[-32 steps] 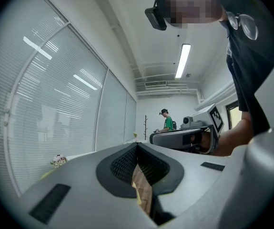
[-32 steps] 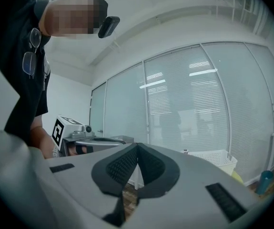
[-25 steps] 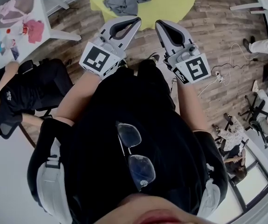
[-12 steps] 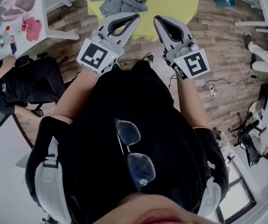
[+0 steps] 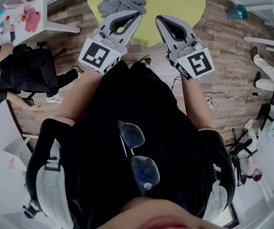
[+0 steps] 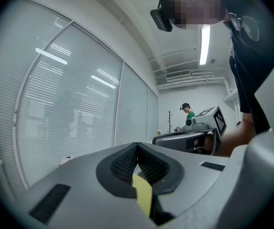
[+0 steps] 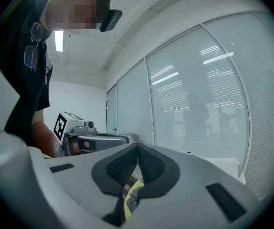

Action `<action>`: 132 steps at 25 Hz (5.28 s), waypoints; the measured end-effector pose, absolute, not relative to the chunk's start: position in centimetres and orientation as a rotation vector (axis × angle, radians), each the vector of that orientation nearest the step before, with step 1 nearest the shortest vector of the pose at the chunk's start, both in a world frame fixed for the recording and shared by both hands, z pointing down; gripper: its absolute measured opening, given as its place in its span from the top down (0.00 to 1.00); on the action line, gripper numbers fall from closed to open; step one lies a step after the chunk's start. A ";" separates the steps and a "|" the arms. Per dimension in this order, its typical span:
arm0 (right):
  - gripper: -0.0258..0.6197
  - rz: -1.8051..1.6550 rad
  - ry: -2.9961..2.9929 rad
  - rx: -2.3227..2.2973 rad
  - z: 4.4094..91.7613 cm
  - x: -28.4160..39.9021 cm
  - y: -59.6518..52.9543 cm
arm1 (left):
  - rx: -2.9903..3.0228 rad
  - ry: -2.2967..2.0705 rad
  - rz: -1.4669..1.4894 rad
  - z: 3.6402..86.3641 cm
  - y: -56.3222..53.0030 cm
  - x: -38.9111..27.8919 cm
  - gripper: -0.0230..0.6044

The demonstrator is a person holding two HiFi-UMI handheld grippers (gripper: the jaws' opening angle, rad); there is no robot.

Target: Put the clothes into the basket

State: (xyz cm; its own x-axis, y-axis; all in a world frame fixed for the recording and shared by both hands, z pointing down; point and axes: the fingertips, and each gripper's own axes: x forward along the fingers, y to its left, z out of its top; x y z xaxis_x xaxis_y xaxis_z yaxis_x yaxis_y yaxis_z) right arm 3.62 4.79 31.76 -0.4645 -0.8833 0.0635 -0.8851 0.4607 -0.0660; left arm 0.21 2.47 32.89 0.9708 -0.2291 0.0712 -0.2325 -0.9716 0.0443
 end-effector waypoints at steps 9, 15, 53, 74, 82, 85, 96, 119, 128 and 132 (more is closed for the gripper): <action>0.92 0.177 -2.712 1.558 33.0 6.1 1.6 | 3.047 -0.439 0.140 34.0 -0.1 2.3 0.95; 0.92 0.190 -2.695 1.535 34.0 6.4 -3.0 | 3.019 -0.426 0.141 35.6 -4.2 3.0 0.95; 0.92 0.304 -2.696 1.324 47.5 4.9 -22.2 | 2.457 -0.959 0.644 54.0 -22.5 1.8 0.94; 0.92 0.359 -2.632 1.406 49.3 7.3 -24.6 | 1.844 -1.058 0.859 70.6 -26.4 0.1 0.36; 0.92 0.391 -2.600 1.439 49.9 8.5 -24.4 | 1.765 -1.079 0.894 74.4 -26.8 0.1 0.26; 0.92 0.405 -2.591 1.442 50.2 8.8 -24.2 | 1.767 -1.091 0.900 75.1 -26.8 0.5 0.26; 0.92 0.427 -2.555 1.475 50.8 10.4 -23.8 | 1.746 -1.089 0.937 77.6 -27.5 1.1 0.23; 0.92 0.376 -2.608 1.443 48.3 9.8 -21.1 | 2.054 -0.970 1.114 70.8 -24.8 -3.1 0.44; 0.92 0.327 -2.654 1.408 46.2 8.0 -20.5 | 2.219 -0.764 1.318 64.9 -23.1 -5.5 0.44; 0.92 0.309 -2.670 1.397 45.5 7.0 -20.7 | 2.267 -0.669 1.349 62.2 -22.4 -5.6 0.44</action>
State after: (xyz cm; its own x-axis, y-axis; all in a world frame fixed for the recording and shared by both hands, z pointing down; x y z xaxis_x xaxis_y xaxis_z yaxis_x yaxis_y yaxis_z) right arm 6.95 -20.71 45.55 -0.5697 -0.7990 0.1928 -0.8219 0.5552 -0.1278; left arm -5.61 -22.36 62.19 0.4142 -0.1896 0.8902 -0.5941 -0.7973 0.1066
